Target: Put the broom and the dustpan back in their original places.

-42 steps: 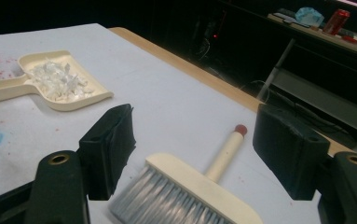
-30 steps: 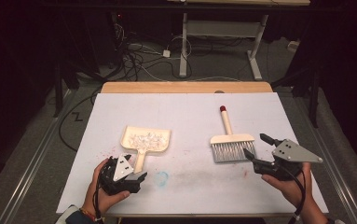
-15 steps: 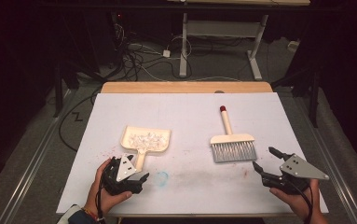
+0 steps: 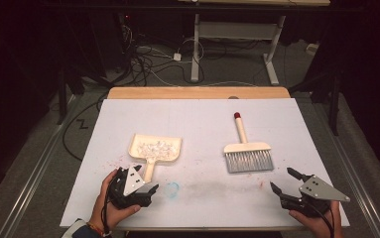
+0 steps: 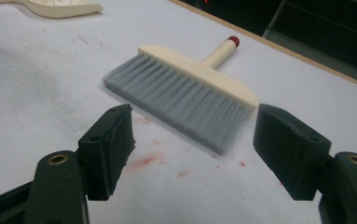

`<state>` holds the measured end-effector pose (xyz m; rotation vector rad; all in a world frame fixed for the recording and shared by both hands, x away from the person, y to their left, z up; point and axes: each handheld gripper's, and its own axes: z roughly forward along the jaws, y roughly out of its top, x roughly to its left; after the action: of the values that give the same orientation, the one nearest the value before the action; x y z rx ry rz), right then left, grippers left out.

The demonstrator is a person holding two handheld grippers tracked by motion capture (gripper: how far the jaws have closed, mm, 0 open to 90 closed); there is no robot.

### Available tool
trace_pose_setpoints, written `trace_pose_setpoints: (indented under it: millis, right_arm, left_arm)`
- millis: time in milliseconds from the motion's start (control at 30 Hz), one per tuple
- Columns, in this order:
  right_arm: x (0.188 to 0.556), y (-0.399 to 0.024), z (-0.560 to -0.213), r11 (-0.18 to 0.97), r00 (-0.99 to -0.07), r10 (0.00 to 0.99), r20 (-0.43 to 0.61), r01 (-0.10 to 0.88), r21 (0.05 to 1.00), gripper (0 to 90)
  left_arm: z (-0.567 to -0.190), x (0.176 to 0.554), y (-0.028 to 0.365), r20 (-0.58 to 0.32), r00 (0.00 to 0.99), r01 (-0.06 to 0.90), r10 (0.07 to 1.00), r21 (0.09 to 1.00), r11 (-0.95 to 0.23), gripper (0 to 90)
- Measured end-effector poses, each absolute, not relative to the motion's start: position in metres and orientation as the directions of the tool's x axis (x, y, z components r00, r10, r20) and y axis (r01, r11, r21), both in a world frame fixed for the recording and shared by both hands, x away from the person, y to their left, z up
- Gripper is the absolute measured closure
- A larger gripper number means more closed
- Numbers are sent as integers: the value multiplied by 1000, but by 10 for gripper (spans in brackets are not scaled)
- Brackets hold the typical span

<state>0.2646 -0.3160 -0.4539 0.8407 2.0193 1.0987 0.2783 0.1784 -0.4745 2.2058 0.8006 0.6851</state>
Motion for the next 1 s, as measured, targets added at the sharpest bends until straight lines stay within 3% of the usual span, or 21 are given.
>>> trace_pose_setpoints:
  millis: [1000]
  right_arm:
    - [260, -307, -449, 480, -564, 767, -306, 187, 857, 293]
  left_arm:
    - [-470, 272, 176, 269, 663, 316, 699, 745, -587, 172]
